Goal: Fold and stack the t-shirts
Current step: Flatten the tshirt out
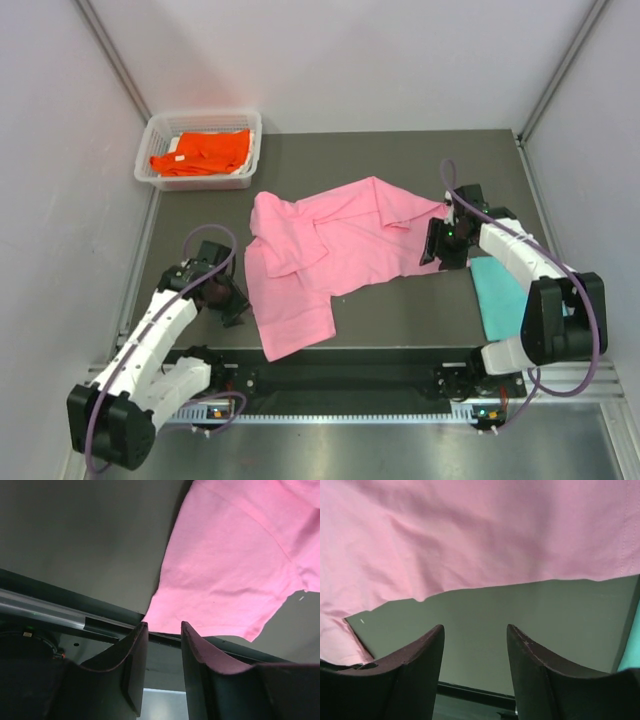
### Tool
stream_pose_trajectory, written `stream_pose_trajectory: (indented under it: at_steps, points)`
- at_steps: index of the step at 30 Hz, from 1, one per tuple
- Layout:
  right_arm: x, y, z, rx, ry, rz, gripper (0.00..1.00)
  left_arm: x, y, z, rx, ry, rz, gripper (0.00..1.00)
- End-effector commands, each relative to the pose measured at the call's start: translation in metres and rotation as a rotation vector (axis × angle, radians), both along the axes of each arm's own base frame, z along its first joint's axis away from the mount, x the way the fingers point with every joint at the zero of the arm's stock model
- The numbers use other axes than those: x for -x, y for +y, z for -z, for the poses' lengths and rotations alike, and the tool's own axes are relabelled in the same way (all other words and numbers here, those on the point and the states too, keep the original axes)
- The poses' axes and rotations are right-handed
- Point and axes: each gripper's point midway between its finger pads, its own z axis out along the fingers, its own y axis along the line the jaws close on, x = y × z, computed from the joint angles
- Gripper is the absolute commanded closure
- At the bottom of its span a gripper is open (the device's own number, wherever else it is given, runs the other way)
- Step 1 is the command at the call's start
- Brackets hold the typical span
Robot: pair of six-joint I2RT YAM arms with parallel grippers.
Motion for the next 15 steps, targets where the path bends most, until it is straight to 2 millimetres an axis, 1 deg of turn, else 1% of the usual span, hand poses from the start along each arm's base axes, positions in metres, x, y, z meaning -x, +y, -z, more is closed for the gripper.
stream_pose_trajectory:
  at_steps: [1, 2, 5, 8, 9, 12, 15]
  points:
    - [-0.020, 0.011, -0.025, -0.076, -0.123, 0.000, 0.47, -0.015, -0.009, 0.009, 0.031, -0.024, -0.002, 0.62]
    - [-0.019, 0.011, -0.027, -0.079, -0.129, -0.001, 0.47, -0.020, -0.012, 0.016, 0.037, -0.016, 0.003, 0.62]
    - [-0.018, 0.011, -0.028, -0.079, -0.134, -0.004, 0.47, -0.024, -0.017, 0.029, 0.054, 0.012, 0.013, 0.62]
    - [-0.015, 0.010, -0.027, -0.075, -0.134, -0.004, 0.47, -0.024, -0.020, 0.040, 0.059, 0.025, 0.019, 0.66]
    - [-0.014, 0.010, -0.027, -0.076, -0.135, -0.004, 0.47, -0.028, -0.022, 0.043, 0.066, 0.017, 0.019, 0.67]
    - [-0.012, 0.009, -0.025, -0.075, -0.135, -0.002, 0.47, -0.023, -0.021, 0.056, 0.055, 0.068, 0.021, 0.66]
    - [-0.011, 0.007, -0.026, -0.069, -0.139, 0.002, 0.47, -0.024, -0.022, 0.063, 0.051, 0.087, 0.029, 0.66]
